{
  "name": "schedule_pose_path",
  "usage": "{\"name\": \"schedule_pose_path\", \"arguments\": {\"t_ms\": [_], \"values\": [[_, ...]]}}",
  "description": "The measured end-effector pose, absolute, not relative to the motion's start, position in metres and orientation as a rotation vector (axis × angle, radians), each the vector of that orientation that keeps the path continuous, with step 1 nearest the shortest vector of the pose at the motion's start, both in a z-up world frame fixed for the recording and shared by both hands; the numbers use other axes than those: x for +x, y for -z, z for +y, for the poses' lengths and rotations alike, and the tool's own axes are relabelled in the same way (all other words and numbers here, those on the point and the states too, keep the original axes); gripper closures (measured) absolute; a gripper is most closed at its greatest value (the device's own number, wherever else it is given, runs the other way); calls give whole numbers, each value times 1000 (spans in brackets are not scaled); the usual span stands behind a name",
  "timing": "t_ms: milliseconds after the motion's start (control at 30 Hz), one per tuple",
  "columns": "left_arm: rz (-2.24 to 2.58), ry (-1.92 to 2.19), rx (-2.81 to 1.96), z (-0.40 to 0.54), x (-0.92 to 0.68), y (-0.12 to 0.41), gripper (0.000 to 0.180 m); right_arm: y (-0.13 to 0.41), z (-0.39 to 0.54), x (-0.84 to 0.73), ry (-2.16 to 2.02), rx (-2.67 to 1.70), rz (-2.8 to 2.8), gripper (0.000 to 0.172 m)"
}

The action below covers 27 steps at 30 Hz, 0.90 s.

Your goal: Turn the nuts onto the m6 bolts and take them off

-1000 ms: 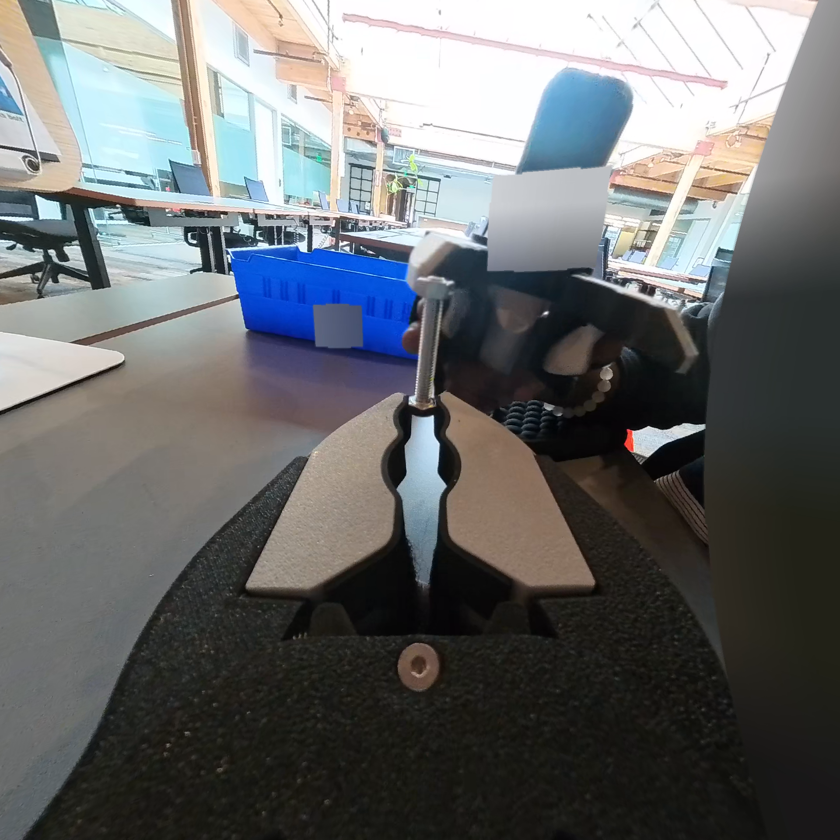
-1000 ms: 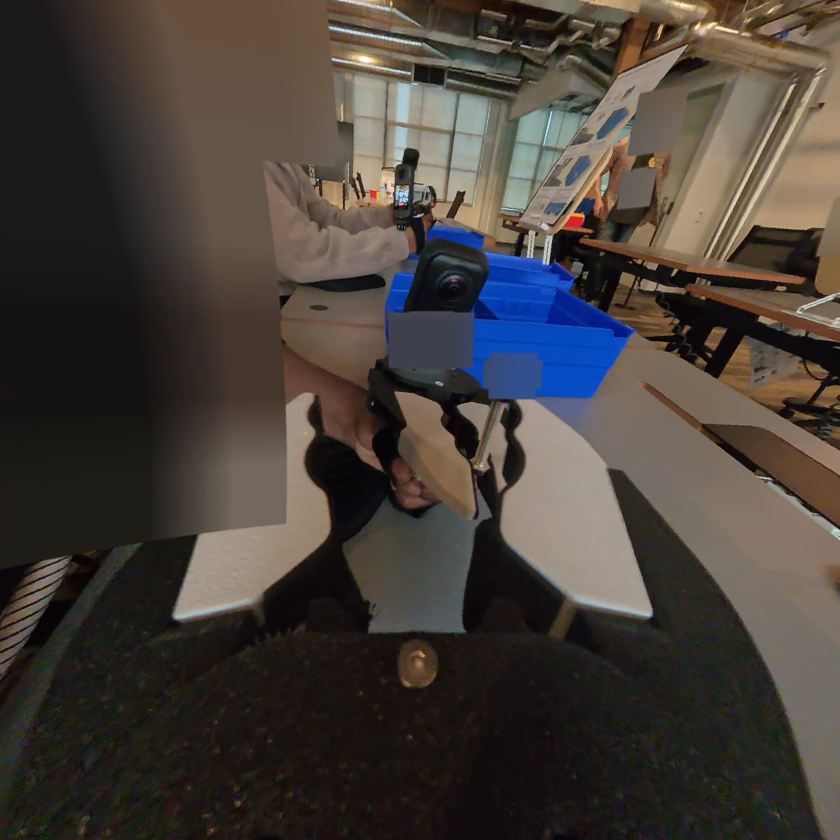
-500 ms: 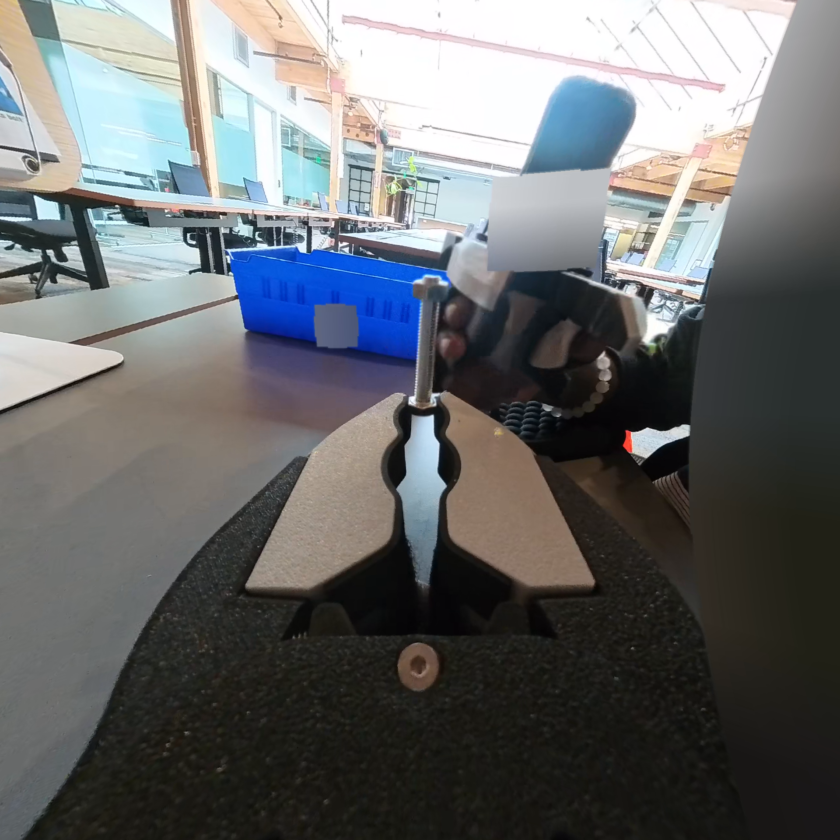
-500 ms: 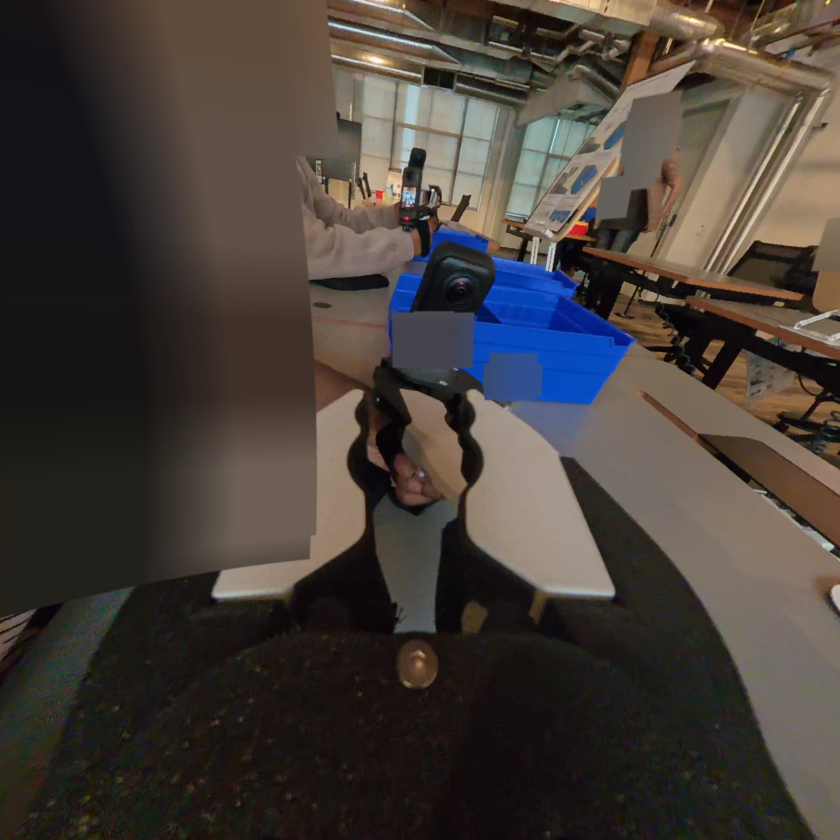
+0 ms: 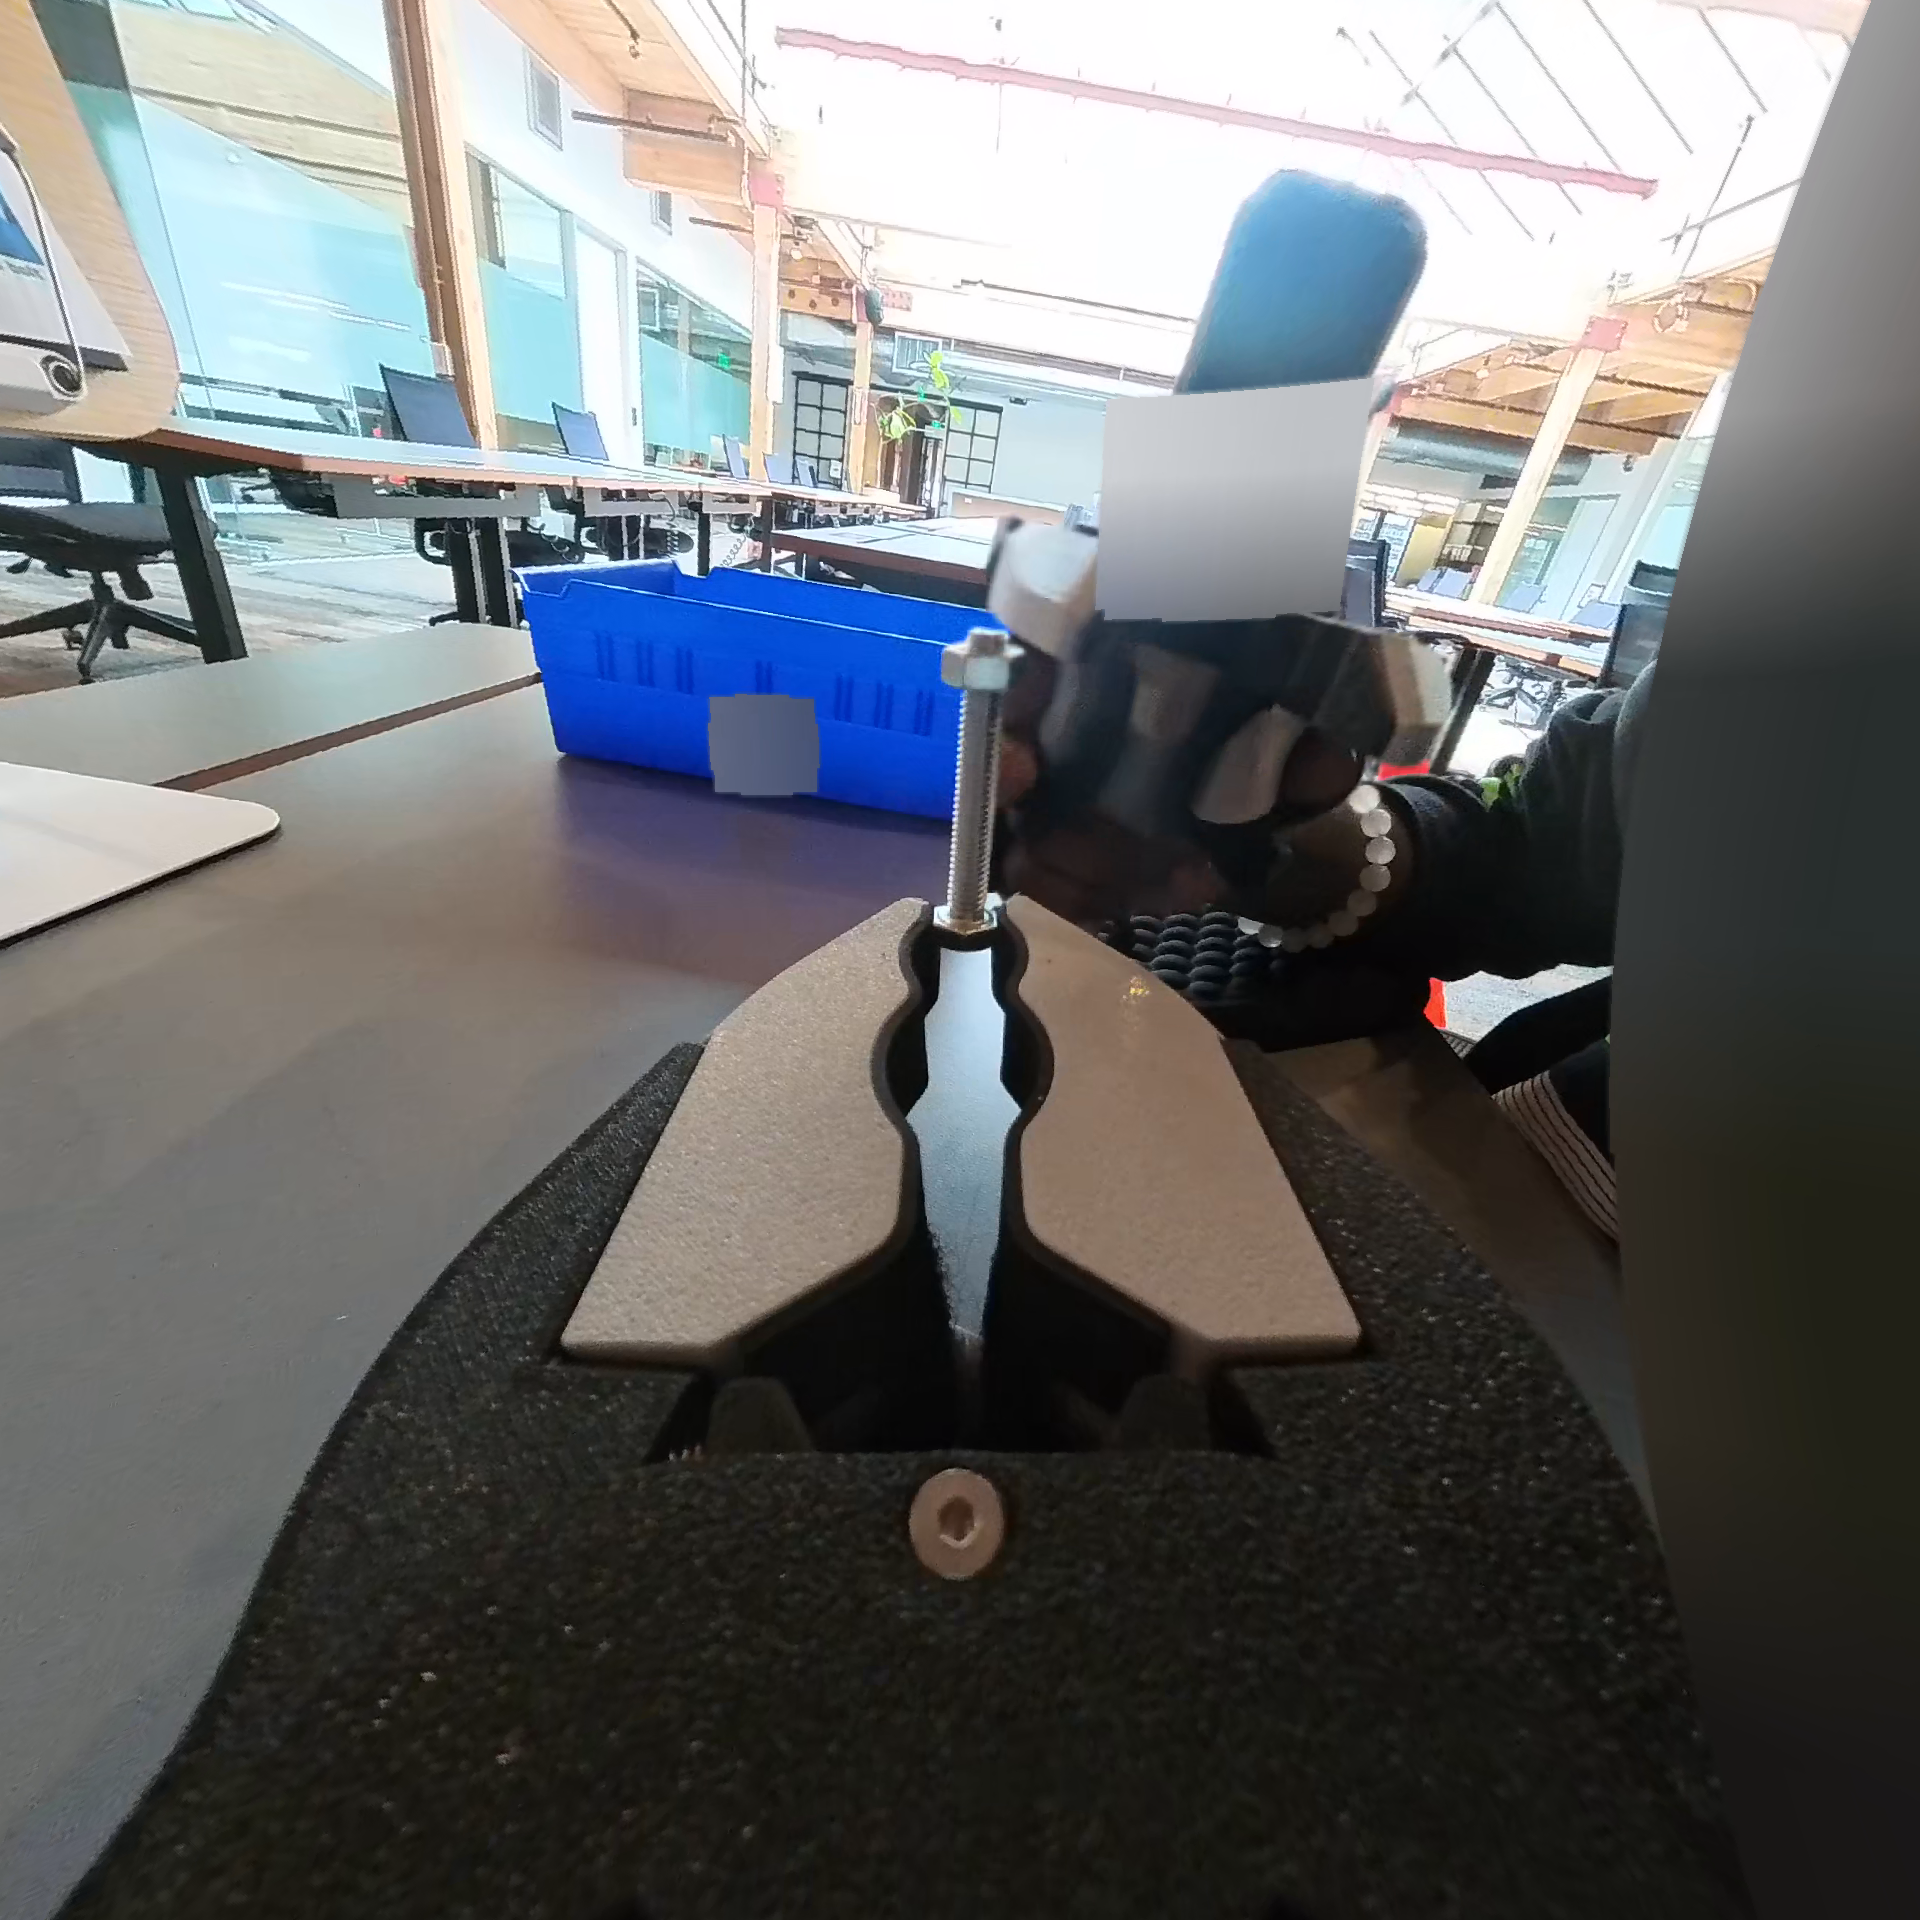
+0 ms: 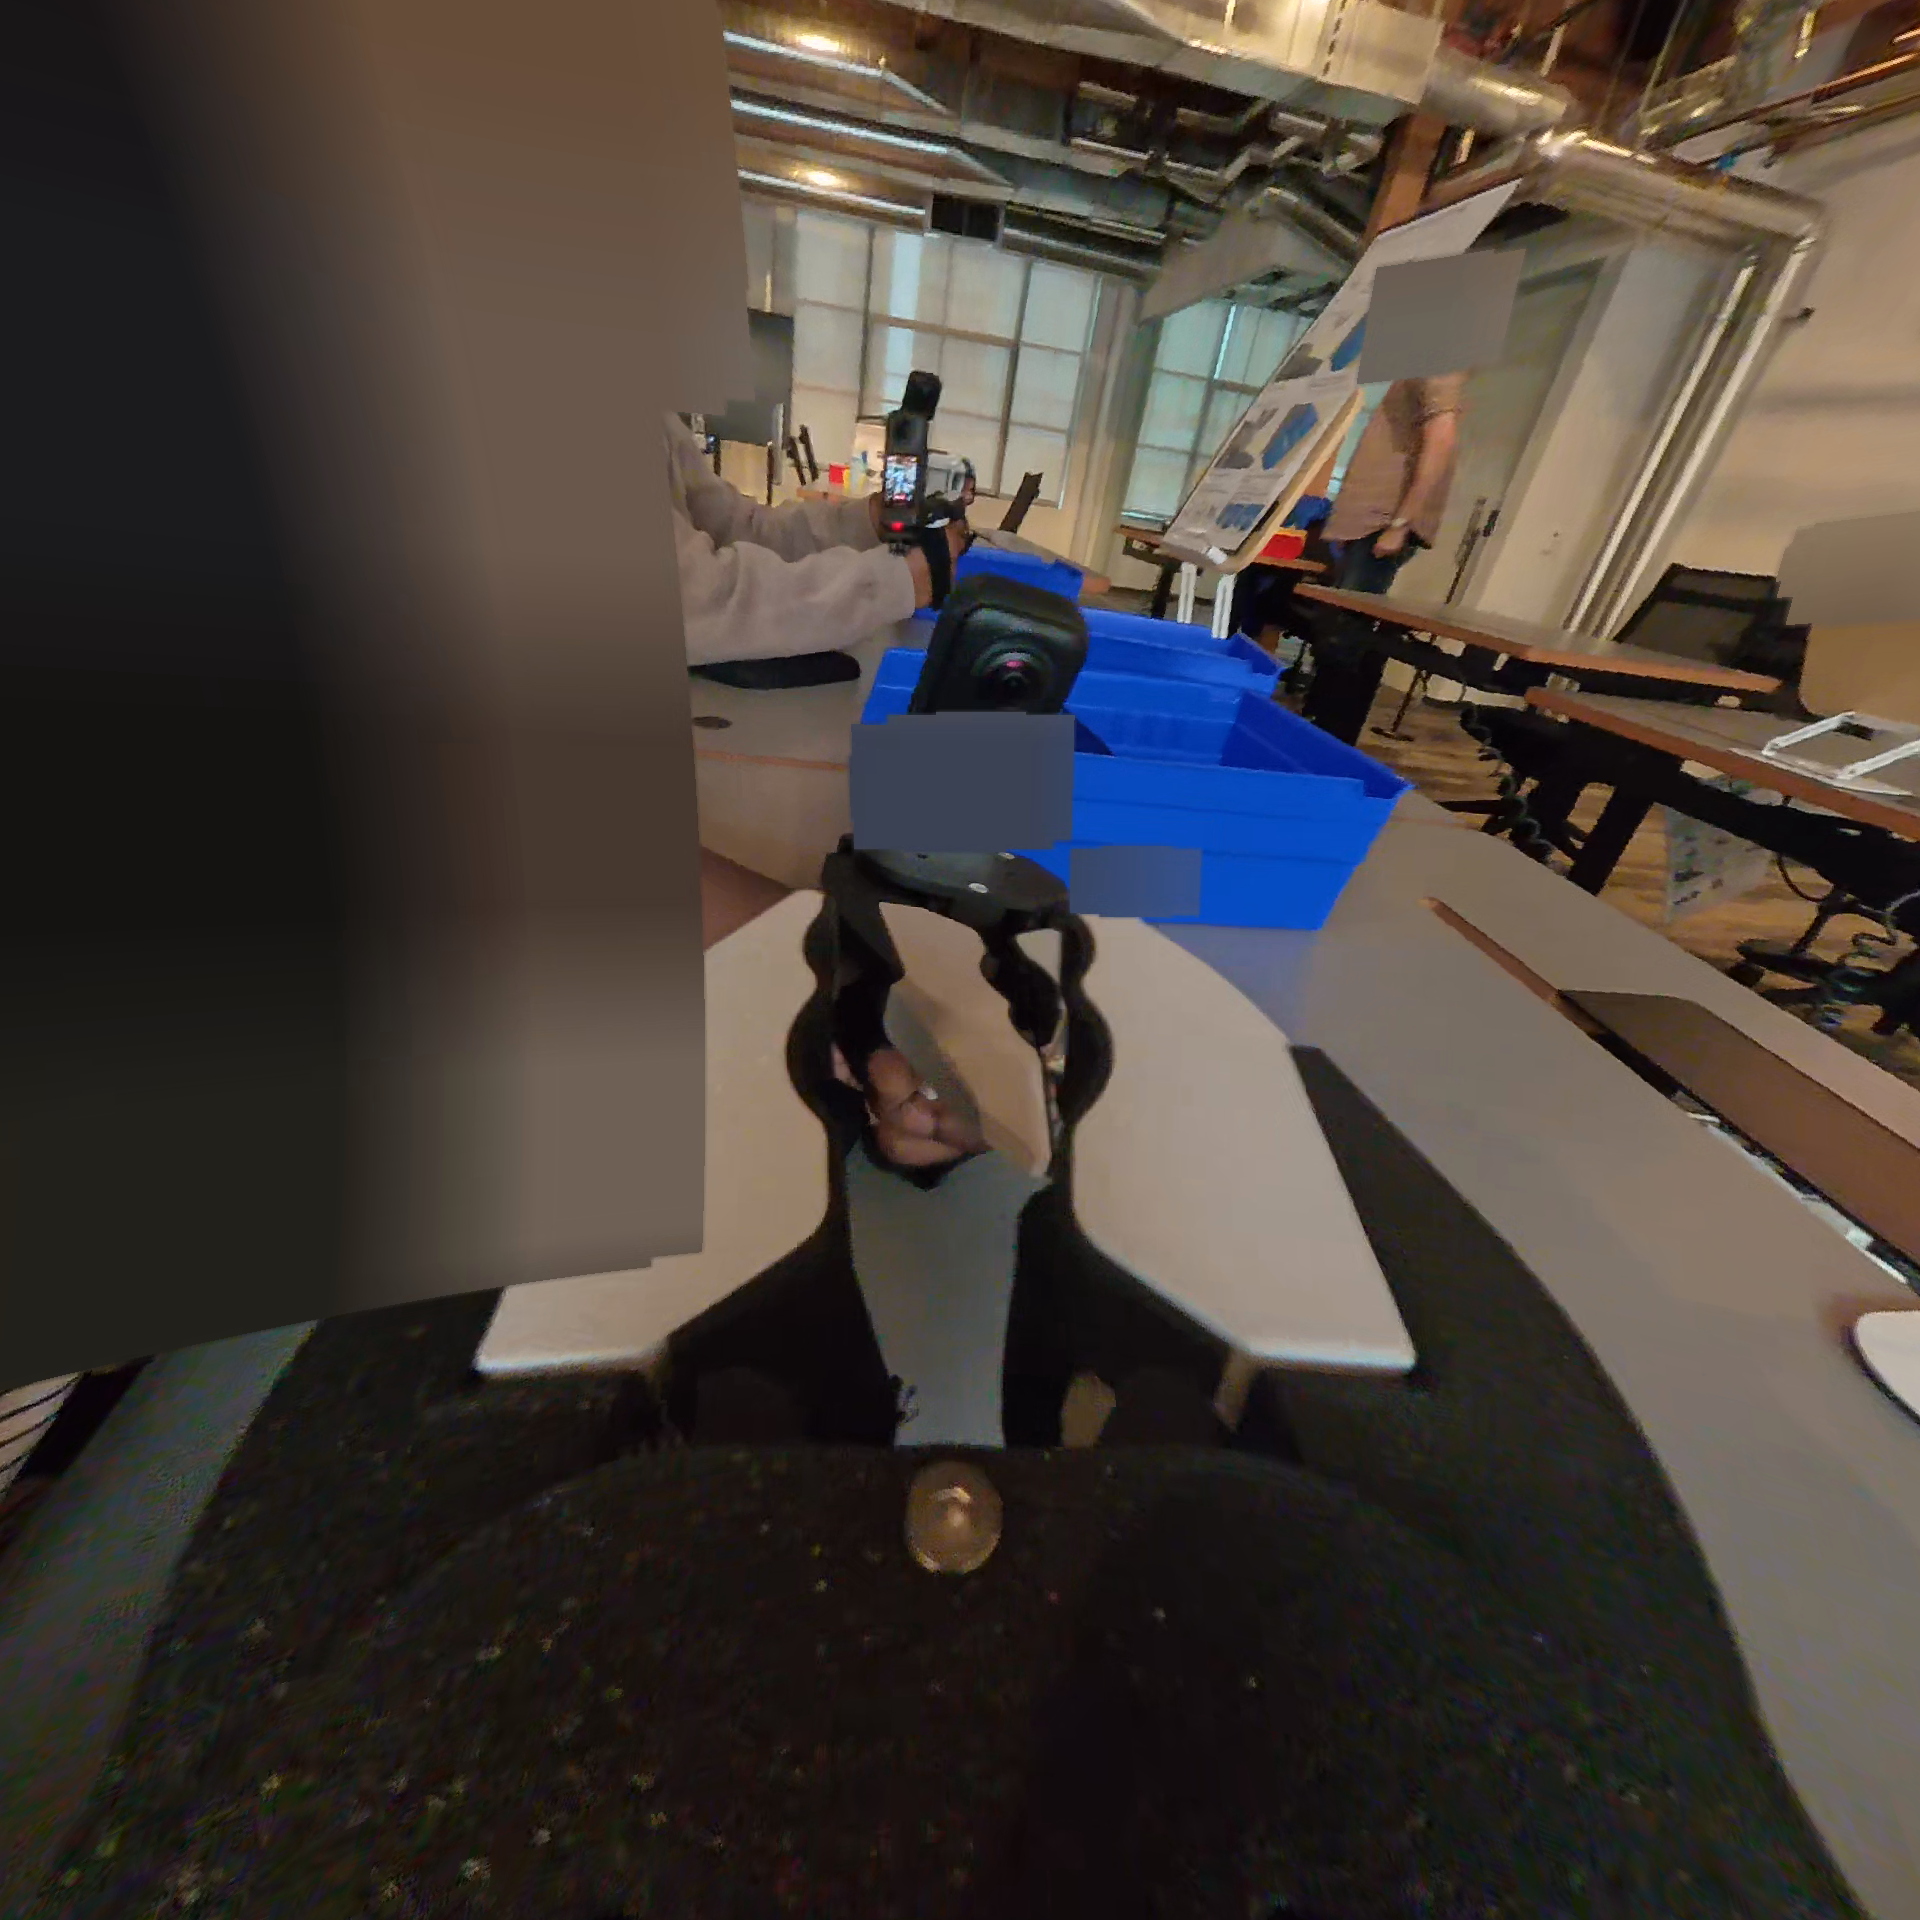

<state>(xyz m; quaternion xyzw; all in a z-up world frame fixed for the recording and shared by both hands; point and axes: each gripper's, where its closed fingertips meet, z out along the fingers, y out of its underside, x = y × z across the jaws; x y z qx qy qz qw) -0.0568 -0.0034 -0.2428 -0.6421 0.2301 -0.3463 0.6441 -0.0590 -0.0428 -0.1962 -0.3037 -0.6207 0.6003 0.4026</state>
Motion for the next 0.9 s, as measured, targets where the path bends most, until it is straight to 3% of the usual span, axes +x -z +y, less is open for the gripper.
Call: {"name": "schedule_pose_path", "arguments": {"t_ms": [67, 167, 233, 267, 333, 367, 433, 533, 600, 667, 733, 767, 833, 900], "values": [[527, 789, -1463, -4, -56, 243, 172, 197, -39, -64, -1513, -803, -1549, 109], [531, 790, -1462, -4, -56, 243, 171, 202, -43, -67, -1507, -814, -1585, 92], [532, 791, -1463, -4, -56, 243, 172, 204, -47, -66, -1498, -797, -1612, 96], [533, 791, -1462, -4, -56, 243, 172, 204, -47, -65, -1495, -789, -1611, 105], [529, 791, -1461, -4, -56, 243, 172, 202, -48, -59, -1509, -758, -1616, 137], [528, 792, -1462, -4, -56, 243, 172, 200, -47, -59, -1515, -763, -1599, 139], [530, 792, -1462, -4, -56, 243, 171, 199, -44, -60, -1530, -781, -1582, 135], [533, 792, -1462, -4, -56, 243, 171, 200, -39, -66, -1515, -817, -1548, 105], [534, 791, -1463, -4, -56, 243, 171, 203, -42, -67, -1515, -821, -1576, 97], [533, 791, -1463, -4, -56, 243, 171, 202, -46, -65, -1519, -801, -1589, 108], [527, 791, -1463, -3, -56, 243, 172, 200, -48, -60, -1519, -754, -1598, 135], [525, 792, -1463, -3, -57, 243, 172, 198, -47, -59, -1520, -751, -1587, 138], [528, 791, -1463, -3, -56, 243, 171, 197, -44, -60, -1511, -761, -1571, 135], [532, 792, -1464, -3, -56, 243, 171, 196, -39, -64, -1503, -788, -1535, 113]]}}
